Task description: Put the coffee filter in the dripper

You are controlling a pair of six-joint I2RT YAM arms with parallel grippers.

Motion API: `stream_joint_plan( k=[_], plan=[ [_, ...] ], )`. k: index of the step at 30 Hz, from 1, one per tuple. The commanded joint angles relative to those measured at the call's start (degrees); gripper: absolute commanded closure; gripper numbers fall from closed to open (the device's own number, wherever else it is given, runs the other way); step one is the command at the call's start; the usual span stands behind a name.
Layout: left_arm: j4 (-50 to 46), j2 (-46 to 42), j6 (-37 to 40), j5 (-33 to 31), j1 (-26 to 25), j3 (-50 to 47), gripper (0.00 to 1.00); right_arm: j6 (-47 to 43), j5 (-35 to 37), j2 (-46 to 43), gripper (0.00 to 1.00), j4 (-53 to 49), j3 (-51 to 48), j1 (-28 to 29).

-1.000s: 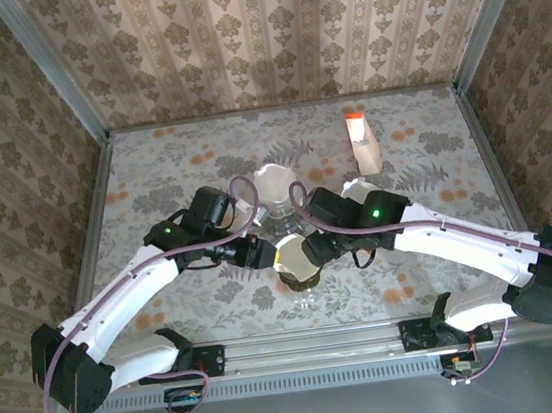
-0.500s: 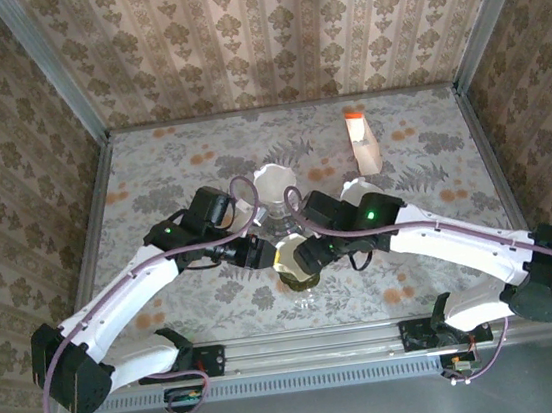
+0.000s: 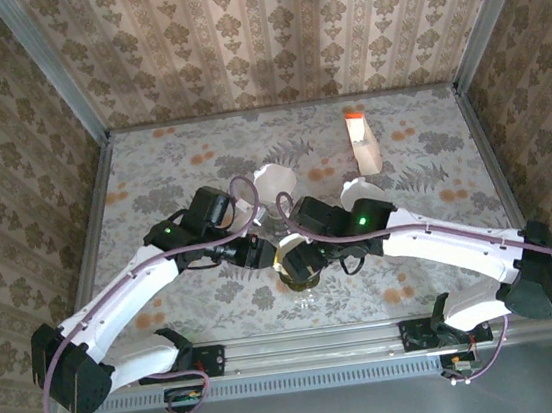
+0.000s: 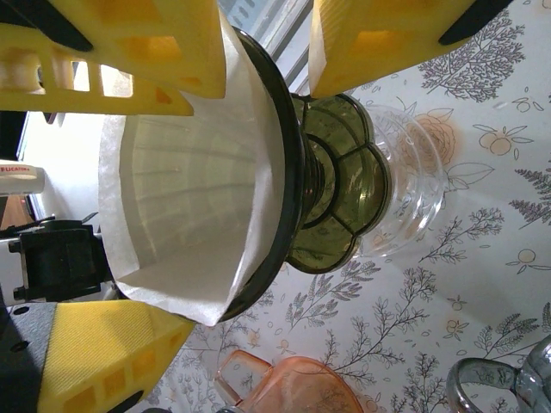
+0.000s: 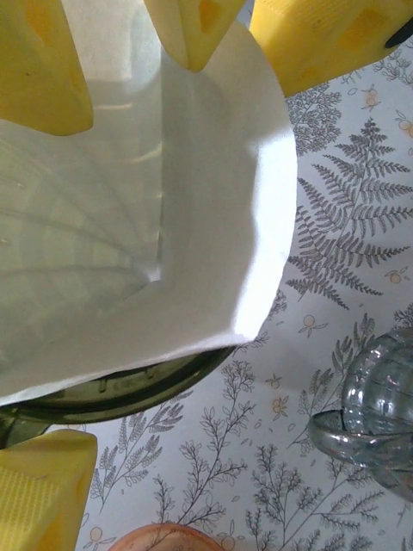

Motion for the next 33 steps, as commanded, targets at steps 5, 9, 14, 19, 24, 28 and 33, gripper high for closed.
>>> stream_joint_plan(
  k=[5,9,14,19,24,28,33],
  plan=[
    [0.78,-0.12,-0.64,0.94,-0.31,0.21,0.67,-0.5,-3.77,0.63,0.11,1.64,-1.57,0.52],
    [0.91,-0.1,-0.75,0.98,-0.34,0.18,0.67,-1.41,-4.49,0.5,0.11,2.28,-2.0,0.61],
    [0.75,-0.16,-0.76,0.99,-0.39,0.25,0.67,-1.13,-3.69,0.45,0.11,2.13,-1.93,0.61],
    [0.84,-0.15,-0.84,1.07,-0.38,0.27,0.68,-0.25,-1.2,-0.72,0.1,1.56,-2.1,0.52],
    [1.02,0.16,-0.75,1.17,-0.44,0.16,0.68,0.55,1.54,-3.5,0.1,0.12,-2.58,-0.34],
    [1.1,0.25,-0.64,1.16,-0.46,0.12,0.68,0.94,3.25,-5.64,0.1,-1.41,-2.8,-1.13],
    [1.17,0.32,-0.62,1.12,-0.54,-0.06,0.68,1.74,4.09,-5.43,0.14,-3.63,-2.63,-2.53]
  ],
)
